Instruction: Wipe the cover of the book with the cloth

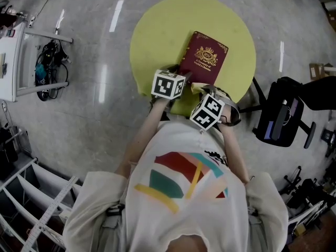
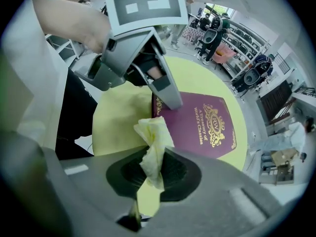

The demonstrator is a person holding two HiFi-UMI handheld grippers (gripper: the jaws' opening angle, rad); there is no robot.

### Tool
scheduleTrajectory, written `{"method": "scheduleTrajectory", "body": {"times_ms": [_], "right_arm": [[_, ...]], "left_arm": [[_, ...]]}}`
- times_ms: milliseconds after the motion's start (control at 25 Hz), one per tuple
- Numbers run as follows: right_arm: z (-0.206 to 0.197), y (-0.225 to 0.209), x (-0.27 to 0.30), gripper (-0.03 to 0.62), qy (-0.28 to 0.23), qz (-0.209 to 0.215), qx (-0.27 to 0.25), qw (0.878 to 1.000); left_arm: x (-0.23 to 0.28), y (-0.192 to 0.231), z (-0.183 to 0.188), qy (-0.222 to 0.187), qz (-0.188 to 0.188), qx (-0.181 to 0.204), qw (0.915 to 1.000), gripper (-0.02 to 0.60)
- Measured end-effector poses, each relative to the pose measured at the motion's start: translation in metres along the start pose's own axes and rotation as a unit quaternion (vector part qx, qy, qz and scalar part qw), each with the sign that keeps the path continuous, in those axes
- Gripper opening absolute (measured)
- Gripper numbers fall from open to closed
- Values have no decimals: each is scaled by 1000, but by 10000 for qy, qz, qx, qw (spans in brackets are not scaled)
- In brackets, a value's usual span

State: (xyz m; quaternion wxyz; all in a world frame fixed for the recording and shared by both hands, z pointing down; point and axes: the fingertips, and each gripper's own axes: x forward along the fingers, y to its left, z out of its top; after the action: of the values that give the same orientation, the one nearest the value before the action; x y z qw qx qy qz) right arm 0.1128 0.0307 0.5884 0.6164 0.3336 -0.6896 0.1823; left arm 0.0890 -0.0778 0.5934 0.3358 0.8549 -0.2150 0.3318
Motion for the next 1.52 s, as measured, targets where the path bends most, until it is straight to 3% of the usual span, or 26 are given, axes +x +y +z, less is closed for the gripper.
{"method": "scheduleTrajectory", "body": {"times_ms": [120, 200, 320, 520, 760, 920, 1080, 1280, 1520], "right_arm": [[0, -1, 0, 29, -79, 105, 146, 9998], [0, -2, -1, 29, -122, 155, 229, 9995], [1, -2, -1, 29, -95, 184, 204, 9996], [2, -9, -8, 29, -175, 111, 149, 9997], [35, -72, -47, 29, -735, -583, 132, 9955], [57, -124, -64, 29, -928, -1002, 135, 9905], [65, -167, -56, 29, -774, -1232, -19, 9894], [68, -193, -32, 29, -386, -1298, -370, 9901], [79, -200, 8, 30, -64, -1035, -610, 9927]], "left_arm": [[-7, 2, 4, -13, 281, 230, 9993, 209], [-18, 6, 19, -247, 473, 418, 9977, 61], [-41, 8, 48, -810, 467, 267, 9953, 26], [-78, 4, 81, -1533, 410, 109, 9873, 21], [-111, 2, 102, -2074, 412, 36, 9774, 20], [-121, 6, 103, -2193, 477, -30, 9745, 20], [-122, 14, 93, -2150, 633, -85, 9745, 20], [-125, 28, 73, -2137, 719, -307, 9738, 20], [-132, 47, 59, -2112, 874, -551, 9720, 20]]}}
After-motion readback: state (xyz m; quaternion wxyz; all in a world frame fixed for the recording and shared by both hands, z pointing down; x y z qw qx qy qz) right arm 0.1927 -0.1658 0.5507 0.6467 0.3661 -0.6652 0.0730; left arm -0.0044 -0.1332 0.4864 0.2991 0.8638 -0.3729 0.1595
